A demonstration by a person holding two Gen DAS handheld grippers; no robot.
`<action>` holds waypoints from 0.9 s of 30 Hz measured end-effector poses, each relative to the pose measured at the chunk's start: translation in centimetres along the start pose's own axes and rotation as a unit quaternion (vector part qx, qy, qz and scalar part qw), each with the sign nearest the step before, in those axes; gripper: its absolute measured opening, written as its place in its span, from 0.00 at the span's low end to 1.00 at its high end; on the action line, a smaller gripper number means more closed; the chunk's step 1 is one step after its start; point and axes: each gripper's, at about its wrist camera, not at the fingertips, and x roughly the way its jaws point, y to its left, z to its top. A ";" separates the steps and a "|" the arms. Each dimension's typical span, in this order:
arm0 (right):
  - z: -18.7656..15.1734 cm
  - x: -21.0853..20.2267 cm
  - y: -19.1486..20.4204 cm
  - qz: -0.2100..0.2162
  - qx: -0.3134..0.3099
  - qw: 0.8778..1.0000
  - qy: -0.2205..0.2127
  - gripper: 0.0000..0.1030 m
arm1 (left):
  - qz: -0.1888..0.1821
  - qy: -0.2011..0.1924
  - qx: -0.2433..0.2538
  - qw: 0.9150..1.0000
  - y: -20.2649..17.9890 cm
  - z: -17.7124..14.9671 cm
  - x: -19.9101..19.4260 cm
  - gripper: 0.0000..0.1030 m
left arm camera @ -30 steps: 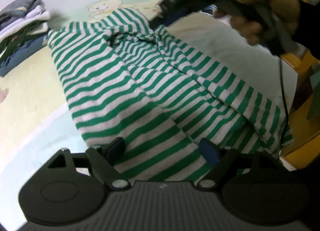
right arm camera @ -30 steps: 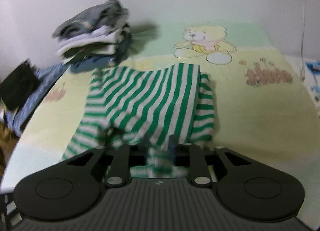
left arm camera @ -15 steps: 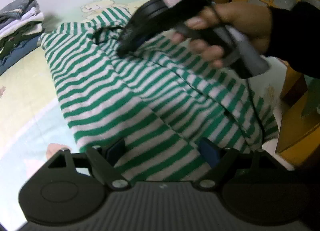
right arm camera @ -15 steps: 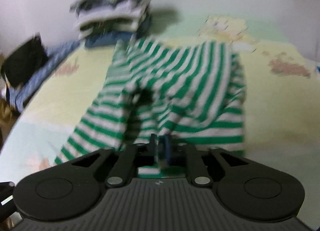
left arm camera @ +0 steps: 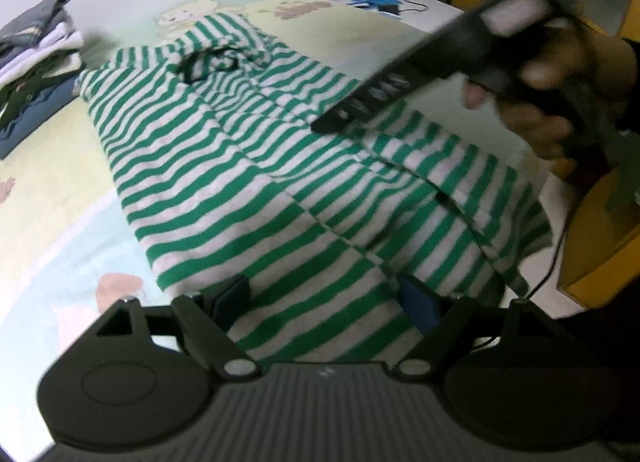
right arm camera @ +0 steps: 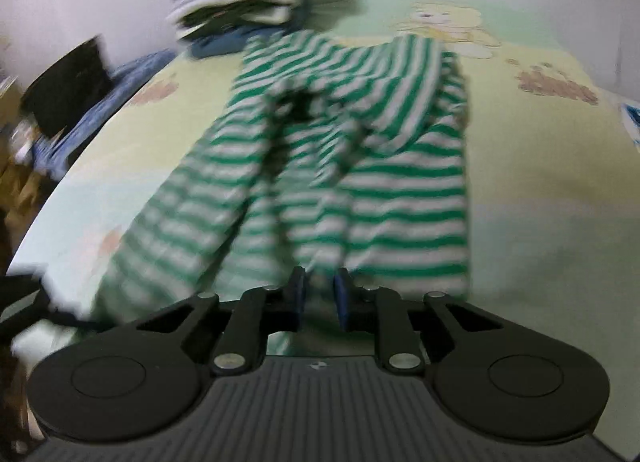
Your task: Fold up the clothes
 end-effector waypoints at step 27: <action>-9.5 -9.1 -0.4 0.049 0.041 0.996 0.064 0.21 | -0.002 0.033 -0.074 0.997 -2.3 -2.0 -2.0 0.83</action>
